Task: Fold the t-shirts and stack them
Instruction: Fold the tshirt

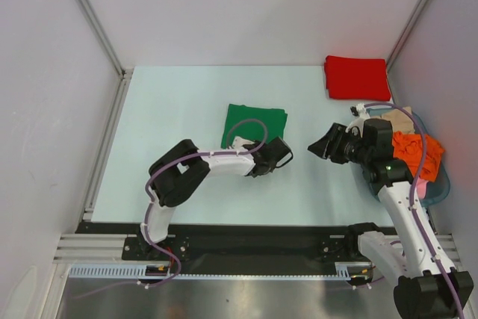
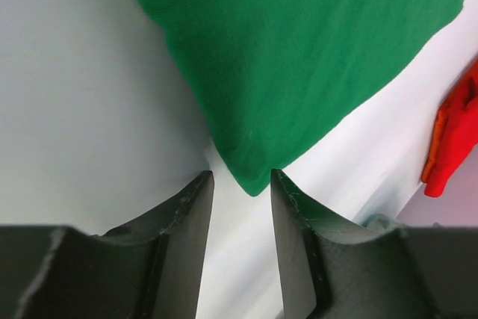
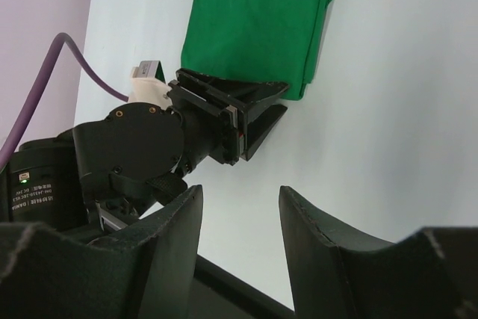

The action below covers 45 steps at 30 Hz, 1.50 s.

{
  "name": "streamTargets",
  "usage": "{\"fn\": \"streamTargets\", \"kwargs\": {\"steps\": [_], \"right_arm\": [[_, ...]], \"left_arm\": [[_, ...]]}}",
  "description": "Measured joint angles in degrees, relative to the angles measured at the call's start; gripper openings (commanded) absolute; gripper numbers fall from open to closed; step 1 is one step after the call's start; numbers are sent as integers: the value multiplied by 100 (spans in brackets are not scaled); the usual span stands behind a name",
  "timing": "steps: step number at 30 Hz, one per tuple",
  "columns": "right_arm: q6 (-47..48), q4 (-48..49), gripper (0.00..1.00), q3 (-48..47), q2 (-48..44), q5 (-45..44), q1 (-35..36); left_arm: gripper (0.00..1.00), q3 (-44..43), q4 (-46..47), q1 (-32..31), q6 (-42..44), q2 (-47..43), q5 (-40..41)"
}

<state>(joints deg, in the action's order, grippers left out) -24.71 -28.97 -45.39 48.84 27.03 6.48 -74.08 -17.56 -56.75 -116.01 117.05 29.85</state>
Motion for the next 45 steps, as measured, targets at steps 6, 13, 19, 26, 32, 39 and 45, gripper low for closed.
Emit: {"fn": "streamTargets", "kwargs": {"steps": [6,13,19,26,32,39,45], "right_arm": [[26,0,51,-35,0,46,-74],[44,-48,51,-68,-2,70,-94],[63,-68,52,-153,-2,101,-101],[101,-66,52,-146,9,144,-111],[94,17,52,-85,140,260,-127],[79,70,52,-59,236,365,-151],[79,70,52,-61,225,396,-186]], "left_arm": [[42,-317,-455,4,-4,122,-15],[22,-400,-728,13,-7,166,-138],[0,-402,-796,72,-26,168,-302],[0,-326,-673,92,-13,129,-308],[40,-195,-763,90,24,4,-13],[62,859,251,90,-11,-640,157],[59,1056,1058,92,-7,-538,219]]}}
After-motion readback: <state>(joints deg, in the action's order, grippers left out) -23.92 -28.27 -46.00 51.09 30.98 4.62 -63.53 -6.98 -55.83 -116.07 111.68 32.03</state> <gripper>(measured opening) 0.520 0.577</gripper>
